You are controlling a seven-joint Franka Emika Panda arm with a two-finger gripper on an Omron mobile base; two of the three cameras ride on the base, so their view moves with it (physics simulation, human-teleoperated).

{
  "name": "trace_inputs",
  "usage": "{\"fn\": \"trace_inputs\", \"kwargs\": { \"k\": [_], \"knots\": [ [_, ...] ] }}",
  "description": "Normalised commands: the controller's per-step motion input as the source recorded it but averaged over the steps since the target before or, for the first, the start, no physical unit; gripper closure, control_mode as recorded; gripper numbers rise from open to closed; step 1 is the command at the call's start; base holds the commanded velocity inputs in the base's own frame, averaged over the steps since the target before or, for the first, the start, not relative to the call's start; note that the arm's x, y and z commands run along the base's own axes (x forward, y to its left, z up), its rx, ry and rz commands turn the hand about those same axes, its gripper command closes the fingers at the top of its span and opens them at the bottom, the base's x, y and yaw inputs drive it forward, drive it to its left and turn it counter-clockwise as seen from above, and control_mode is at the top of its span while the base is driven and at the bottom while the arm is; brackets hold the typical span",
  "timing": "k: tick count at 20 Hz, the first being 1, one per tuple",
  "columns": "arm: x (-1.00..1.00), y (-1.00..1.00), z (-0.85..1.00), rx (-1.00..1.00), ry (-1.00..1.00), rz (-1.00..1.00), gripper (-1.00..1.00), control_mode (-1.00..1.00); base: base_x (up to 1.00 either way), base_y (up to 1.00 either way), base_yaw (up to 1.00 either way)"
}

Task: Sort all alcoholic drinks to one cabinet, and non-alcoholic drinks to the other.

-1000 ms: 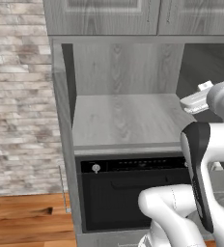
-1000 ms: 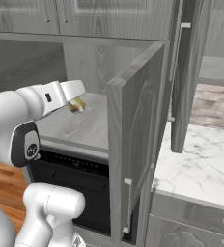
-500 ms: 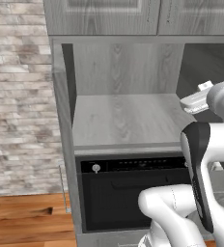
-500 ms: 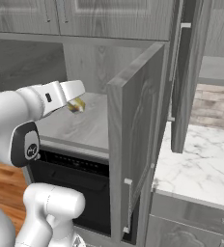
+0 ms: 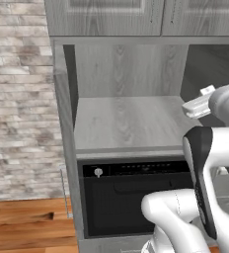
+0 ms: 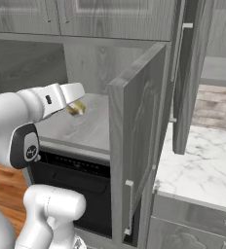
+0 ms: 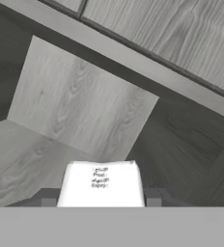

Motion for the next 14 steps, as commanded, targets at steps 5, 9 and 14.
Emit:
{"fn": "trace_inputs", "kwargs": {
  "k": [5,9,14],
  "knots": [
    [0.07,0.15,-0.25,0.00,0.07,0.00,1.00,-1.00,0.00,0.00,0.00],
    [0.08,0.13,-0.26,0.01,0.06,0.01,1.00,-1.00,0.00,0.00,0.00],
    [0.09,0.10,-0.22,0.02,0.01,0.01,1.00,-1.00,0.00,0.00,0.00]
  ]
}}
